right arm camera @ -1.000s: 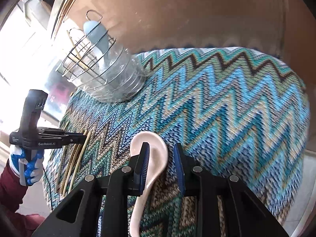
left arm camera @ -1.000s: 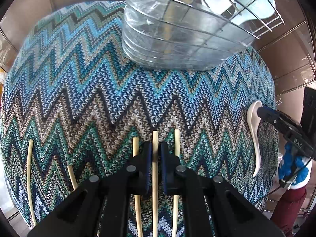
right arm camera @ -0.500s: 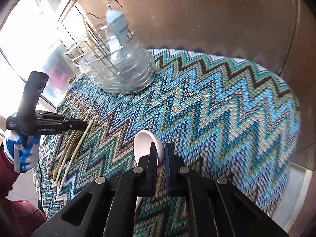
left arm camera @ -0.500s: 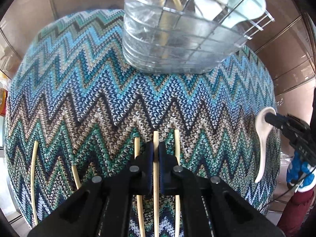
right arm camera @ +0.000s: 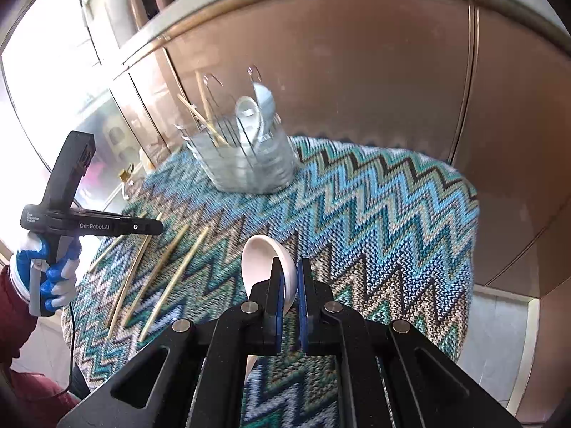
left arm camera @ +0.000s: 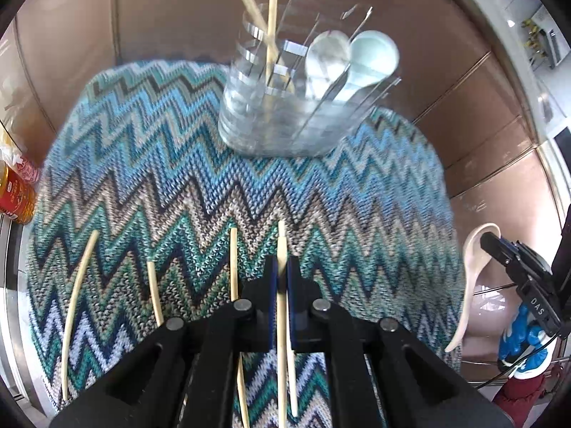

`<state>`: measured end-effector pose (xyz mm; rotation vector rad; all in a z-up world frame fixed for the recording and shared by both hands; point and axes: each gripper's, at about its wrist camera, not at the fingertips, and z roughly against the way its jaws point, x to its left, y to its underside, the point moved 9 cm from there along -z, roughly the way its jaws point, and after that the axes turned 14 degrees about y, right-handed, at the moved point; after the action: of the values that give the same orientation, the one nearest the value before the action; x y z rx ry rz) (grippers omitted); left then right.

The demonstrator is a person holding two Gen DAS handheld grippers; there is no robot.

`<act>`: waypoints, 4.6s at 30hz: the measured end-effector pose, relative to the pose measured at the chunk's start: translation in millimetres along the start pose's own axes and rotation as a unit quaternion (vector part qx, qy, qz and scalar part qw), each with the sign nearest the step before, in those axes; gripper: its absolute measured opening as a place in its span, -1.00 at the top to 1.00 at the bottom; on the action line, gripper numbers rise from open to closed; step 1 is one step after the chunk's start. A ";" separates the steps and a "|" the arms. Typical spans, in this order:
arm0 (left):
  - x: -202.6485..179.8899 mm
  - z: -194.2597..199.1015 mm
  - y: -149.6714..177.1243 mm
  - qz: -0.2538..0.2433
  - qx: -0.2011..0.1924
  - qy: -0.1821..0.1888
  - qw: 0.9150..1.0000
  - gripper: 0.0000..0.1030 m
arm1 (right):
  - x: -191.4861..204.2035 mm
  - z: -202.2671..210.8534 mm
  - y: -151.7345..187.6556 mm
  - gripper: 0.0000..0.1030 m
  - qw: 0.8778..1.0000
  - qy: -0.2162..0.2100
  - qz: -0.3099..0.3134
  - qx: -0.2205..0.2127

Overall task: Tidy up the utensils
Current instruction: 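Lift chopstick and pink spoon into the wire holder while both tools open to release, then withdraw both open tools from the holder back over the loose chopsticks, then close the left tool on a bamboo chopstick while the right tool grasps another chopstick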

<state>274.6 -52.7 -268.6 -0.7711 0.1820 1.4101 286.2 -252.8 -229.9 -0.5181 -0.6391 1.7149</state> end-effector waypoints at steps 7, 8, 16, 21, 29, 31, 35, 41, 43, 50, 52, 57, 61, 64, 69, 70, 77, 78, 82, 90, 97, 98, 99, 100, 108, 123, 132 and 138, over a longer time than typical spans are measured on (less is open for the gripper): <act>-40.5 79.9 -49.8 -0.055 -0.113 0.013 0.992 0.92 | 33.9 45.6 -67.2 0.87 0.995 0.036 0.002 -0.098; -48.5 94.3 -63.0 -0.067 -0.139 0.009 0.988 0.92 | 42.0 50.2 -82.4 0.87 0.992 0.040 0.002 -0.120; -95.2 158.1 -161.4 -0.115 -0.321 -0.004 0.940 0.92 | 74.9 52.0 -176.6 0.87 0.960 0.084 -0.028 -0.266; -91.4 159.2 -207.0 -0.111 -0.411 -0.028 0.904 0.92 | 83.2 23.3 -206.8 0.87 0.944 0.120 -0.043 -0.305; -63.5 115.2 -235.3 -0.118 -0.461 -0.074 0.876 0.91 | 78.4 -24.6 -207.2 0.87 0.933 0.154 -0.048 -0.322; -58.3 105.1 -236.1 -0.118 -0.467 -0.077 0.873 0.91 | 77.4 -34.2 -202.3 0.87 0.931 0.162 -0.048 -0.325; -44.5 92.3 -230.1 -0.118 -0.478 -0.079 0.867 0.91 | 77.8 -50.3 -189.8 0.84 0.932 0.166 -0.044 -0.320; -31.1 85.2 -213.3 -0.118 -0.470 -0.083 0.871 0.63 | 82.5 -57.6 -173.5 0.56 0.940 0.149 -0.043 -0.305; -30.4 91.7 -208.5 -0.113 -0.467 -0.071 0.874 0.52 | 85.0 -51.2 -169.8 0.36 0.938 0.148 -0.043 -0.309; -40.7 141.3 -187.9 -0.126 -0.475 -0.088 0.867 0.44 | 82.3 -6.1 -166.6 0.32 0.931 0.162 -0.051 -0.323; -45.4 160.2 -179.3 -0.132 -0.477 -0.096 0.863 0.40 | 80.0 11.5 -164.7 0.32 0.929 0.164 -0.057 -0.326; -58.6 200.5 -151.5 -0.150 -0.470 -0.112 0.862 0.26 | 78.0 58.4 -155.2 0.32 0.924 0.168 -0.066 -0.337; -66.3 225.7 -127.3 -0.163 -0.457 -0.120 0.866 0.22 | 79.4 98.7 -144.5 0.32 0.919 0.170 -0.069 -0.348; -67.6 246.4 -107.6 -0.165 -0.454 -0.125 0.866 0.22 | 81.9 130.9 -132.7 0.32 0.918 0.159 -0.073 -0.356; -64.7 279.9 -77.0 -0.158 -0.460 -0.126 0.865 0.22 | 87.7 175.7 -110.6 0.32 0.914 0.146 -0.073 -0.370; -63.9 286.8 -69.5 -0.159 -0.461 -0.128 0.864 0.22 | 89.0 183.2 -105.5 0.32 0.914 0.143 -0.073 -0.373; -57.1 316.8 -27.1 -0.159 -0.459 -0.138 0.863 0.20 | 90.7 228.8 -74.5 0.02 0.907 0.119 -0.083 -0.395; -56.0 319.6 -22.3 -0.158 -0.460 -0.138 0.863 0.20 | 90.5 233.5 -69.8 0.01 0.907 0.117 -0.084 -0.396; -51.4 332.1 -4.7 -0.153 -0.469 -0.130 0.860 0.19 | 89.9 248.3 -54.3 -0.07 0.906 0.103 -0.088 -0.401; -40.1 358.7 21.1 -0.136 -0.483 -0.122 0.856 0.19 | 90.2 266.9 -33.0 -0.18 0.908 0.102 -0.085 -0.398; -26.3 367.9 36.8 -0.125 -0.475 -0.135 0.860 0.12 | 77.7 278.2 -15.4 -0.30 0.902 0.129 -0.102 -0.398; -23.5 368.3 37.8 -0.122 -0.474 -0.137 0.861 0.11 | 75.7 279.7 -13.5 -0.30 0.902 0.132 -0.103 -0.398; -19.4 369.0 39.7 -0.117 -0.473 -0.137 0.862 0.11 | 74.3 280.5 -13.4 -0.30 0.902 0.134 -0.104 -0.397; -16.9 369.0 40.2 -0.113 -0.473 -0.137 0.863 0.11 | 72.9 281.4 -12.1 -0.30 0.902 0.136 -0.105 -0.396; 7.3 344.8 44.2 -0.092 -0.436 -0.135 0.885 0.11 | 66.5 265.3 -1.9 -0.30 0.909 0.151 -0.106 -0.374; 30.8 242.4 48.6 -0.088 -0.324 -0.142 0.931 0.11 | 74.3 188.7 12.5 -0.30 0.945 0.134 -0.095 -0.283; 51.3 162.3 48.1 -0.064 -0.195 -0.110 0.972 0.11 | 98.9 113.9 20.8 -0.15 0.980 0.080 -0.077 -0.168; 74.2 106.3 43.6 -0.012 -0.098 -0.055 0.994 0.12 | 123.4 52.8 26.2 0.09 0.996 0.026 -0.061 -0.064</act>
<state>214.2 67.9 -245.9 -0.8517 -0.0517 1.4570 205.1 -144.7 -208.4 -0.6003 -0.7324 1.5471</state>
